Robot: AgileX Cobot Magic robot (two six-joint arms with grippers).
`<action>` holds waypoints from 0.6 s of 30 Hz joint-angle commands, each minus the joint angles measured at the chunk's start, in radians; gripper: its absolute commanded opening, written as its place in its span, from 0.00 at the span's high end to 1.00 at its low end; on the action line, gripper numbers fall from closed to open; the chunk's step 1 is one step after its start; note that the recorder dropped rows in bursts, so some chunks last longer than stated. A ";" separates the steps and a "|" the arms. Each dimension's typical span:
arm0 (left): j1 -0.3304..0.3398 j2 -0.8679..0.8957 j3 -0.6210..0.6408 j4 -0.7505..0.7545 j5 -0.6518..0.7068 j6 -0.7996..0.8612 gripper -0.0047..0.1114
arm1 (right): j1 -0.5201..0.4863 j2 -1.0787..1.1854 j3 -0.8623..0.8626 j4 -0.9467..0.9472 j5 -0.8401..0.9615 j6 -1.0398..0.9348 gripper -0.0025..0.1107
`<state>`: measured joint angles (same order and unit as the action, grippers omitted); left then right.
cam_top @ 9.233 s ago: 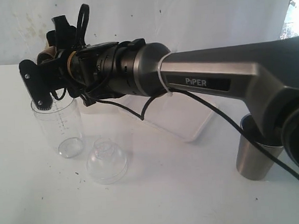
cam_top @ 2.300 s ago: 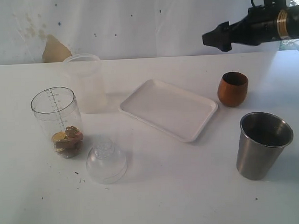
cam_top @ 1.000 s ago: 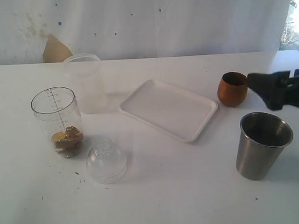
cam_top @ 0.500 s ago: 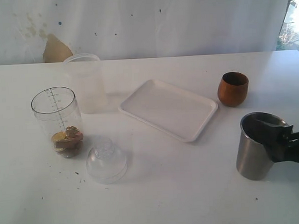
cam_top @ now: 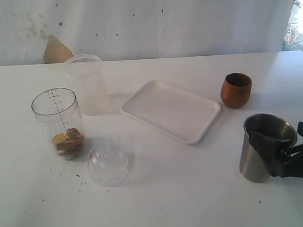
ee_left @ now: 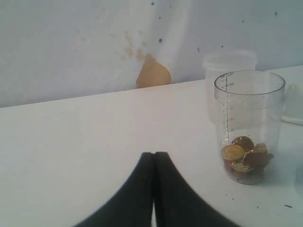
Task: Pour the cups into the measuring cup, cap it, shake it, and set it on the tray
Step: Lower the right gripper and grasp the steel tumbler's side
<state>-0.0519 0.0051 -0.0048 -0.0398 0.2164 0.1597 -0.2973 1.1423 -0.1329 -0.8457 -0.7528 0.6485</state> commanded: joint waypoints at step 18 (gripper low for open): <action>0.000 -0.005 0.005 0.000 -0.013 -0.002 0.96 | 0.000 0.214 0.007 0.032 -0.107 -0.166 0.07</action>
<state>-0.0519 0.0051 -0.0048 -0.0398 0.2164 0.1597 -0.2973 1.3276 -0.1310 -0.8206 -0.8196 0.5241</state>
